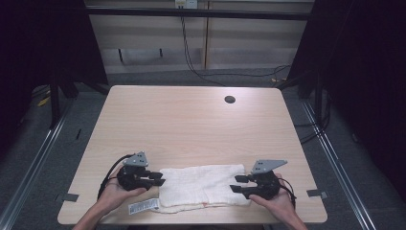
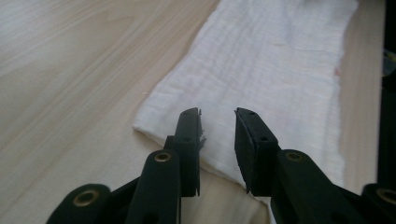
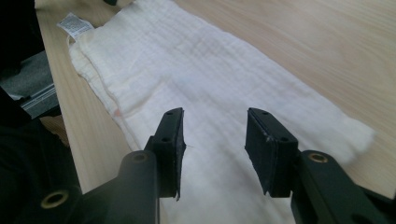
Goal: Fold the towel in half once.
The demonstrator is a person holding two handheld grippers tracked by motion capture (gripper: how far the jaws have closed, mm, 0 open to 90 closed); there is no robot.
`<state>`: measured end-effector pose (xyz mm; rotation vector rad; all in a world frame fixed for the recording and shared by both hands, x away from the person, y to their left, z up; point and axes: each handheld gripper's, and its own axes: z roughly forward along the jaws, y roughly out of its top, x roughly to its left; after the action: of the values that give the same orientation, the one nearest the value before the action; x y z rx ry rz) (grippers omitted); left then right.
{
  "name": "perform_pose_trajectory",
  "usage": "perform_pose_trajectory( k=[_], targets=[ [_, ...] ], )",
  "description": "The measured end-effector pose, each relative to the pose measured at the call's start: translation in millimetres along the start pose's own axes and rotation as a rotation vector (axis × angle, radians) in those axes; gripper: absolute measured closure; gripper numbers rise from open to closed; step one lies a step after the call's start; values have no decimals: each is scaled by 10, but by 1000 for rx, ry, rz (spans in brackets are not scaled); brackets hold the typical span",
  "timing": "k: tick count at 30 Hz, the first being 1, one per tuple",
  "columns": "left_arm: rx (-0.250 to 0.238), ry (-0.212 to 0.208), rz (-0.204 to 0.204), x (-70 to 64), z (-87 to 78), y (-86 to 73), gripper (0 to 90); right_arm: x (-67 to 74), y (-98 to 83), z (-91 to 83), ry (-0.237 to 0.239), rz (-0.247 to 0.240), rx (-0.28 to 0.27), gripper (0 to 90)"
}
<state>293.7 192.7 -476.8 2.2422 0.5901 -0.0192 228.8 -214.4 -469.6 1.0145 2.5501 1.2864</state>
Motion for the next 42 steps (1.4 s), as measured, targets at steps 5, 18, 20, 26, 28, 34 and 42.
perform_pose_trajectory(
  k=[5,18,20,26,28,34,42],
  targets=[
    [13,5,-6,51,123,42,729,144,117,303,66,-45,55,562],
    [60,39,42,81,312,149,645,487,223,806,134,-143,148,498],
    [69,36,41,86,366,144,666,493,216,803,126,-154,146,503],
    [63,54,42,92,425,198,703,499,217,789,72,-202,157,675],
    [53,58,39,99,465,221,717,463,208,775,71,-201,154,727],
    [49,50,41,51,559,290,710,337,150,666,66,-141,155,777],
    [56,19,53,-109,670,361,658,196,1,442,48,-89,150,695]
  ],
)
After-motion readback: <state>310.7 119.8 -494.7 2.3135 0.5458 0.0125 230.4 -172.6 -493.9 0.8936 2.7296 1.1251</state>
